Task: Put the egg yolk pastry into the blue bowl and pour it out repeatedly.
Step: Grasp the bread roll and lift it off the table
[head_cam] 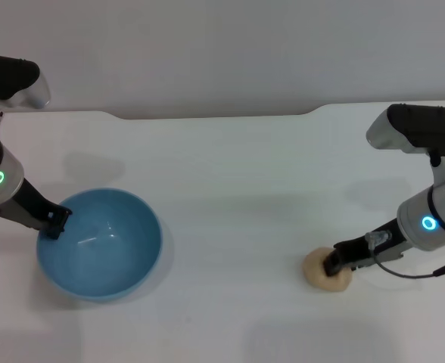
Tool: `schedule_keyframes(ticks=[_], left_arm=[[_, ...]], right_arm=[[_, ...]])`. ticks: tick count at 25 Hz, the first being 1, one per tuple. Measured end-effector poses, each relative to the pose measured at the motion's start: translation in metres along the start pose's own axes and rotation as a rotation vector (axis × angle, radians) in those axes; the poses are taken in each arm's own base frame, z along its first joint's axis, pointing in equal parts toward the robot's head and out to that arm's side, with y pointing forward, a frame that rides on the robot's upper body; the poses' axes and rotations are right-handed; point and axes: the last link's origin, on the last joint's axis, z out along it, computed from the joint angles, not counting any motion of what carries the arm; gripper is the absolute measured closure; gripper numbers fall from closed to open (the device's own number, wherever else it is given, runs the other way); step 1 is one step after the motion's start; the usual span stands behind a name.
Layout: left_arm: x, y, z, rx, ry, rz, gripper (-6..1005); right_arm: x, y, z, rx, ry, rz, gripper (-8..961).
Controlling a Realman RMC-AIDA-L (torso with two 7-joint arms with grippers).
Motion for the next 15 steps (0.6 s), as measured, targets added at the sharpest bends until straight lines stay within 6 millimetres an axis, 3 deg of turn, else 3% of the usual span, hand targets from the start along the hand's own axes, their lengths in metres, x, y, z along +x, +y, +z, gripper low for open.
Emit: schedule_keyframes(ticks=[9, 15], left_arm=[[0.001, 0.0, 0.001, 0.003, 0.008, 0.0, 1000], [0.004, 0.005, 0.0, -0.029, 0.018, 0.004, 1000]], right_arm=[[-0.001, -0.001, -0.005, -0.082, -0.01, 0.0, 763], [-0.019, 0.01, -0.028, -0.097, -0.086, -0.053, 808]])
